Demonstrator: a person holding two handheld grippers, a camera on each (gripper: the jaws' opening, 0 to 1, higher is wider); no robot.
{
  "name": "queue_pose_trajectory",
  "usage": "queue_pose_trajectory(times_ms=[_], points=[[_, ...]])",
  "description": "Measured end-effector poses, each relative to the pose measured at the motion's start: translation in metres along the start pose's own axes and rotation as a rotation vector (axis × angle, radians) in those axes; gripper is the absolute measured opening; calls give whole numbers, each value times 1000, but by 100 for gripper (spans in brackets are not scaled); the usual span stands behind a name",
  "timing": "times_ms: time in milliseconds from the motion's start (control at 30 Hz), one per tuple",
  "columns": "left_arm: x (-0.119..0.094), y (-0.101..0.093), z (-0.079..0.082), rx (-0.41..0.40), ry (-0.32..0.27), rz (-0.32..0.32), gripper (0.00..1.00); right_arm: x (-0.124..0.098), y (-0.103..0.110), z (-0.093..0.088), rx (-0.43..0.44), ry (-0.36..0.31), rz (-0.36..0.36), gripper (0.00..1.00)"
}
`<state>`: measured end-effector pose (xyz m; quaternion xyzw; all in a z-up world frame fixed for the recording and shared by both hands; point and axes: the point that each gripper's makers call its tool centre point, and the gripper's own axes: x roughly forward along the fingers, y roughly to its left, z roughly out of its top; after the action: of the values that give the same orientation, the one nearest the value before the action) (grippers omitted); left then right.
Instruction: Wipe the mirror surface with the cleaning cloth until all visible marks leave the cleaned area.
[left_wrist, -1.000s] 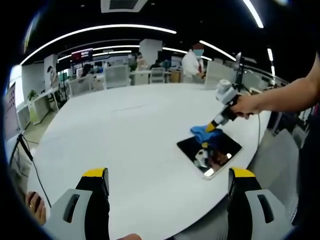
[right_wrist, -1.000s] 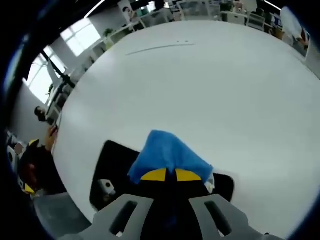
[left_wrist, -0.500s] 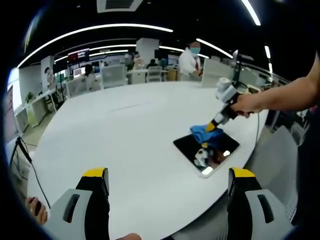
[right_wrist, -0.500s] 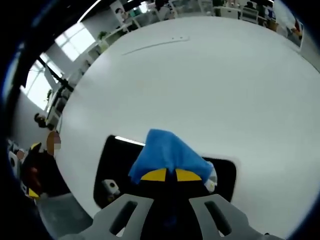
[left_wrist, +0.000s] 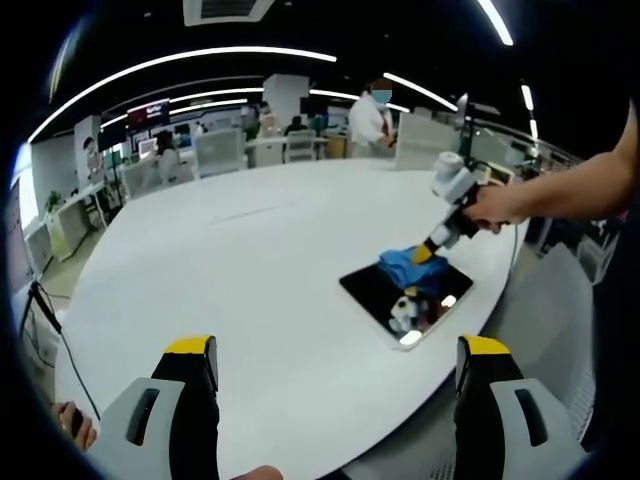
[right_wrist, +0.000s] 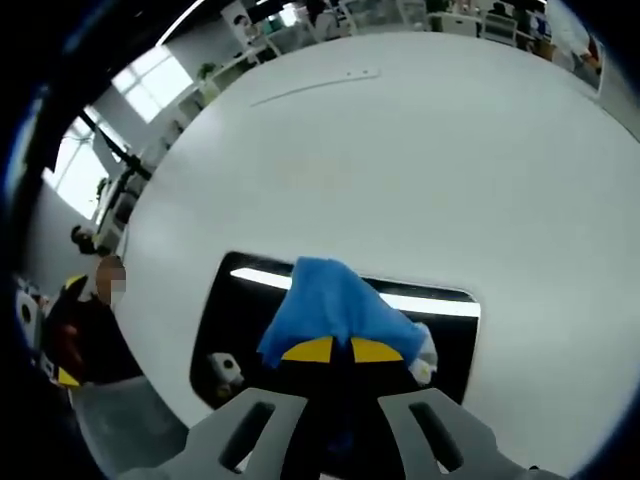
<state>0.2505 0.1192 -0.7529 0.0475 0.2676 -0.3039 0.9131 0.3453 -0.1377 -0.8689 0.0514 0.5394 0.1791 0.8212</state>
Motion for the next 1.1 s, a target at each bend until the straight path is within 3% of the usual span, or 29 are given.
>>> queue_pose_trajectory(times_ms=[1100], points=[[1, -10, -3, 4, -1, -26, 99, -17, 16, -40, 61, 19, 43, 0]])
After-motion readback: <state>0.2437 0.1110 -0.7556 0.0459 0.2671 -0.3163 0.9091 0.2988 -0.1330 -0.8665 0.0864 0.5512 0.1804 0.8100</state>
